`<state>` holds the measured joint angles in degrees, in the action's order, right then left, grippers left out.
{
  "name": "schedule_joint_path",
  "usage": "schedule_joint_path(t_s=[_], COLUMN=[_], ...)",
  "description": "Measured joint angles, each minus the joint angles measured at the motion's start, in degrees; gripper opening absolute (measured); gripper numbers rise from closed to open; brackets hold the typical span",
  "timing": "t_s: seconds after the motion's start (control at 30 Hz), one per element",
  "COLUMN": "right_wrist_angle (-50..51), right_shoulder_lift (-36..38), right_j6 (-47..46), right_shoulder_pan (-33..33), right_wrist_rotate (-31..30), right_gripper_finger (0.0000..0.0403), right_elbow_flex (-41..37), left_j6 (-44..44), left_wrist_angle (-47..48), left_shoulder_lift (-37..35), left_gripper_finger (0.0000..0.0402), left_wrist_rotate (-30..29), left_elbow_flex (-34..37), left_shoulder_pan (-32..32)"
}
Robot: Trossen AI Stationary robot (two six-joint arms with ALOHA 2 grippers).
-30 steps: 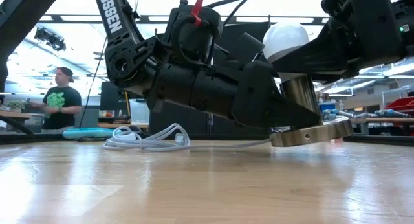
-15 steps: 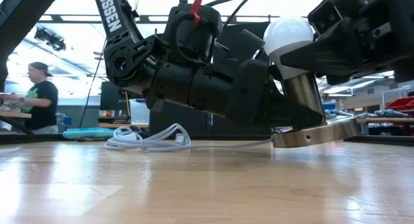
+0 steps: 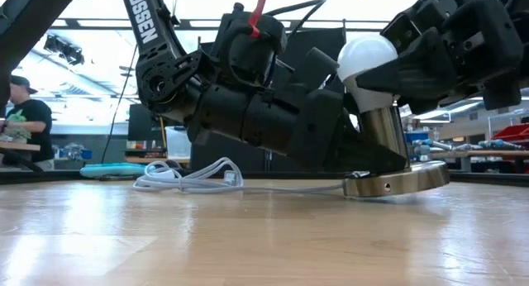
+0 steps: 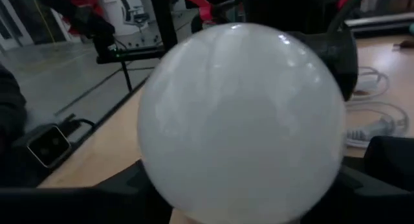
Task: Screw lightbulb
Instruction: Remove the lightbulb from the lamp
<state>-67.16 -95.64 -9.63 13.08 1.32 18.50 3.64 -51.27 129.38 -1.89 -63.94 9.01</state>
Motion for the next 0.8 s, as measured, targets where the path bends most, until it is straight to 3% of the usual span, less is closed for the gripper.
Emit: schedule_joint_path(t_s=[0.4,0.63,0.8], right_wrist_angle=[1.0,1.8,3.0], right_shoulder_lift=[0.0,2.9,8.3], right_j6=[0.0,2.8,3.4], right_shoulder_pan=[-0.2,0.0,2.6], right_wrist_rotate=[1.9,-0.4,-6.3], right_gripper_finger=[0.0349,0.0353,0.0347], right_elbow_flex=[0.1,-3.7,-7.0], left_j6=[0.2,-0.2,-0.2], left_wrist_angle=[0.2,0.4,0.5], left_shoulder_lift=[0.0,0.0,0.0], left_gripper_finger=[0.0193,0.0193,0.0193], left_wrist_rotate=[0.3,0.2,0.0], left_elbow_flex=[0.0,0.0,0.0], left_shoulder_pan=[0.1,0.0,0.0])
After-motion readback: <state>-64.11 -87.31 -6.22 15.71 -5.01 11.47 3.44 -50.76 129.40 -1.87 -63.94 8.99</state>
